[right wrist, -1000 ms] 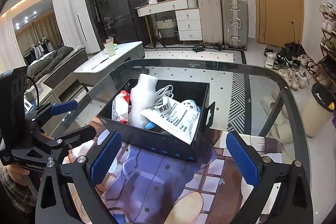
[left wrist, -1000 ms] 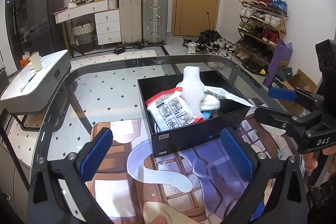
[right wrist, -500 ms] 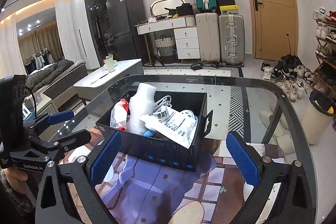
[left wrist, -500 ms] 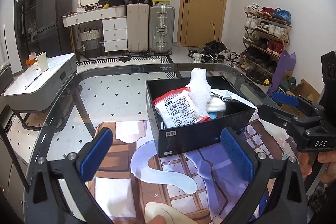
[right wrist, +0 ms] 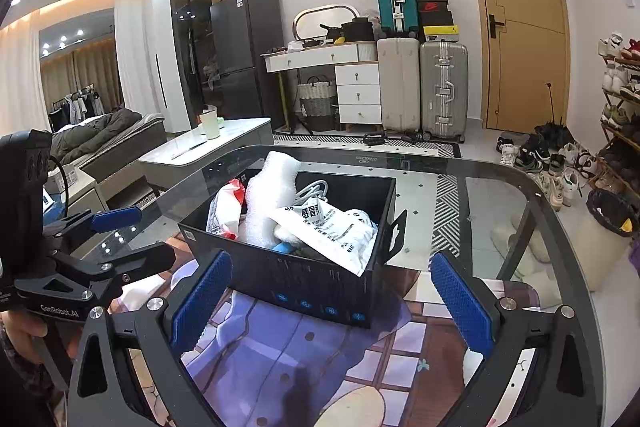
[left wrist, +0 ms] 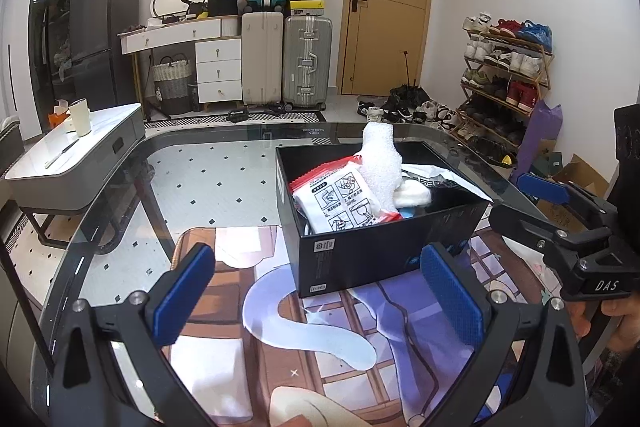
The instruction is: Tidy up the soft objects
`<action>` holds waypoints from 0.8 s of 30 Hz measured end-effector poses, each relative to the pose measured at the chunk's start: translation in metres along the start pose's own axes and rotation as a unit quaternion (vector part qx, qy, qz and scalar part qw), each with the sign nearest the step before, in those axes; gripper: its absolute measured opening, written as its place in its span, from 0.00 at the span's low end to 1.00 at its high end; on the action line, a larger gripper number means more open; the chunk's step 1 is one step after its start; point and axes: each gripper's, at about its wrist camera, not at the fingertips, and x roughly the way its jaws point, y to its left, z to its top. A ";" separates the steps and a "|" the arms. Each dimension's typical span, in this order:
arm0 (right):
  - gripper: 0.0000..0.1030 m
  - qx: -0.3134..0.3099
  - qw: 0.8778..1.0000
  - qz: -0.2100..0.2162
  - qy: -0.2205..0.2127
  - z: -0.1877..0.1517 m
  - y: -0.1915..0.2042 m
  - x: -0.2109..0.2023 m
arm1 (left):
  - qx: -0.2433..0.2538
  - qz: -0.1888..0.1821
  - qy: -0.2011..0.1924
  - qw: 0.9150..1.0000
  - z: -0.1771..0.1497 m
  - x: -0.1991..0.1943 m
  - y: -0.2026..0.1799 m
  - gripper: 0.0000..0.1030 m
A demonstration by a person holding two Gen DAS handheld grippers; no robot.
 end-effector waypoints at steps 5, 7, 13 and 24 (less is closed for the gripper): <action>0.99 -0.004 1.000 -0.006 -0.010 -0.006 0.000 -0.002 | 0.002 0.000 -0.002 1.000 -0.002 0.003 0.000 1.00; 0.99 -0.007 1.000 -0.008 -0.011 -0.008 0.001 -0.003 | 0.003 0.002 -0.007 1.000 -0.004 0.002 0.000 1.00; 0.99 -0.017 1.000 -0.012 -0.018 -0.011 0.003 -0.004 | 0.003 0.006 -0.020 1.000 -0.008 -0.001 0.004 1.00; 0.99 -0.006 1.000 -0.016 -0.025 -0.011 -0.003 -0.007 | -0.010 0.001 -0.025 1.000 -0.010 0.000 0.006 1.00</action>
